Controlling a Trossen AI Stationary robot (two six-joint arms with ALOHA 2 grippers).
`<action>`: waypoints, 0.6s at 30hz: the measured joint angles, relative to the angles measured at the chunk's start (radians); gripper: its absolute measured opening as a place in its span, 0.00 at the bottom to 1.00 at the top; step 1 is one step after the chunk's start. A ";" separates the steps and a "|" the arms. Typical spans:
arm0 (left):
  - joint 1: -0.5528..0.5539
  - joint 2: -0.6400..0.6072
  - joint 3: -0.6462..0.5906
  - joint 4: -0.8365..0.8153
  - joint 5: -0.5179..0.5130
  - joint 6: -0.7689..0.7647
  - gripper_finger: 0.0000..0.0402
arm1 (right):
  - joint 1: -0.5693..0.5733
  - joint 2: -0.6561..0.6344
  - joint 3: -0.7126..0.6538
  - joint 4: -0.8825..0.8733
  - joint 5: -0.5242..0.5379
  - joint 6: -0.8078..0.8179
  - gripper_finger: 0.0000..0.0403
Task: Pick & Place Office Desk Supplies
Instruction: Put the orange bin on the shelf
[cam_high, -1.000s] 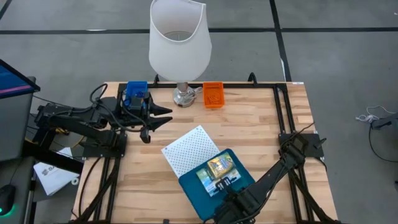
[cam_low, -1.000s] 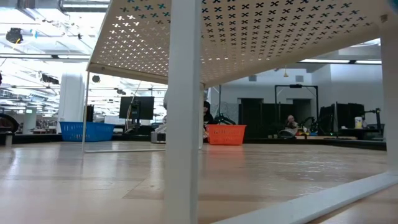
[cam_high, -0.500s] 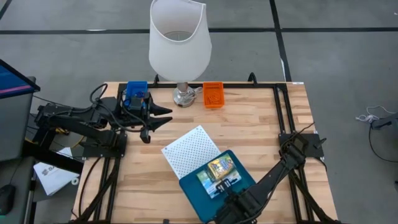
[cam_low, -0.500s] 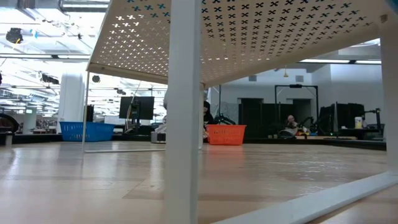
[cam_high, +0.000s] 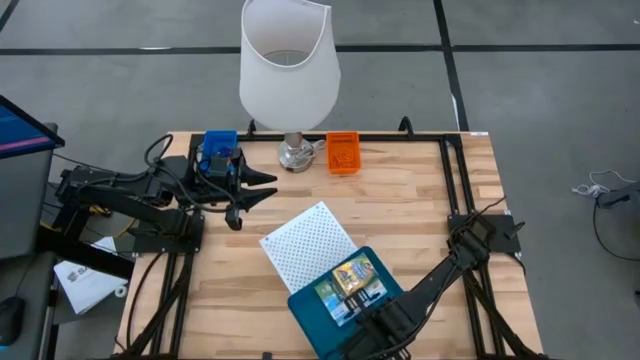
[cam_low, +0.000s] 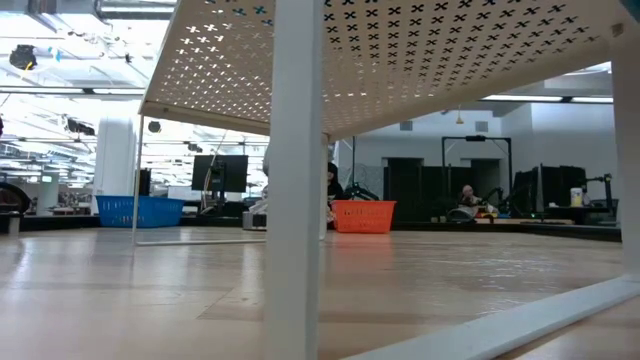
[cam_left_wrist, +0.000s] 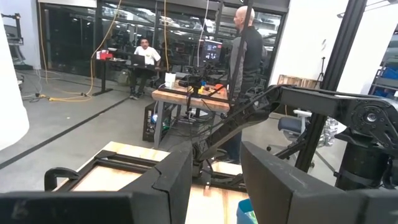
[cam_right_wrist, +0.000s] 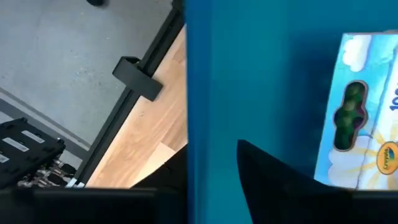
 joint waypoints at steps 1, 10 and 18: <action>0.000 0.000 0.000 0.000 0.000 0.000 0.33 | -0.004 0.000 0.000 -0.001 -0.002 0.001 0.26; 0.000 0.000 0.000 -0.038 0.000 -0.001 0.33 | -0.009 -0.035 0.000 -0.003 0.001 0.003 0.33; 0.000 0.000 0.000 -0.040 -0.004 -0.002 0.33 | 0.003 -0.069 0.000 0.005 -0.041 0.014 0.39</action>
